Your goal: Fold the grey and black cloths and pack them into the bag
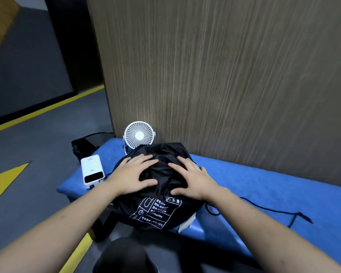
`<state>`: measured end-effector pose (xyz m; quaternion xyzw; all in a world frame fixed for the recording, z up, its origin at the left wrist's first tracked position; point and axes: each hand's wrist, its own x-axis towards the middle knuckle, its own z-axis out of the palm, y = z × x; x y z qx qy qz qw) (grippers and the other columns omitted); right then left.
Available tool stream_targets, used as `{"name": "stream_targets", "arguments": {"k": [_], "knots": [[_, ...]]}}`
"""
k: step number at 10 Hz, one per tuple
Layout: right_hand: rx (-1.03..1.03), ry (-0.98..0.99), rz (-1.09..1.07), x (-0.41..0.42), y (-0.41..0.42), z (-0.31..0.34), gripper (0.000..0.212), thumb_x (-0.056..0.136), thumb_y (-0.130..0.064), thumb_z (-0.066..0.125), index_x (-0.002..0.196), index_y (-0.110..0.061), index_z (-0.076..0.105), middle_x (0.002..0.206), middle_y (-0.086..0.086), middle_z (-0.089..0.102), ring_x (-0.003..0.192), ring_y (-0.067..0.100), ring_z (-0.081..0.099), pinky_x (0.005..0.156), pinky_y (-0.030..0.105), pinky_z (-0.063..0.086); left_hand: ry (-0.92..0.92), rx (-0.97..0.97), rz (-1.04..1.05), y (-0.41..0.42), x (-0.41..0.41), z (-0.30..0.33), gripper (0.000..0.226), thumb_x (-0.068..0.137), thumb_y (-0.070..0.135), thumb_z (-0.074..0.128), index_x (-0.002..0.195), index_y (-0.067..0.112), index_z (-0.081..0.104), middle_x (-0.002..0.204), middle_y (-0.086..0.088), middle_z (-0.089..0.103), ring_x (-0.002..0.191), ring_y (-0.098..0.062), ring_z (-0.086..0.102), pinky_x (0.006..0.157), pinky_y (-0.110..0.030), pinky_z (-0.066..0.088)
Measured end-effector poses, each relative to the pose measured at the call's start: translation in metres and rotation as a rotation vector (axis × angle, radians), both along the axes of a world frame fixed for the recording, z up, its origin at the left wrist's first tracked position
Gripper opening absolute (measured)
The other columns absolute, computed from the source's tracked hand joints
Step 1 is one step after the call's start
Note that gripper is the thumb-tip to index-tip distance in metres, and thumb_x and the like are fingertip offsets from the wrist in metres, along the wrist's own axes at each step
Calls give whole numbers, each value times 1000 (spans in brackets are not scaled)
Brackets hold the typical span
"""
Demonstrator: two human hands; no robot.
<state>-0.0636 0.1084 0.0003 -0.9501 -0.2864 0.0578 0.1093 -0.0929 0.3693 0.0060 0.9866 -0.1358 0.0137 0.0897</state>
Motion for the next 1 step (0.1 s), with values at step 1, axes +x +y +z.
{"name": "stream_targets", "arguments": {"k": [1], "knots": [[104,-72,-53,-32,-30,23,89,79,-78,50,154,-44,19,165,-10,11,153,16,8,119,56,18,-189,-145,49,-2,-29,20,77,79,87,26,142,47,43,147,25,42,137,-4,37,114,-35,28]]}}
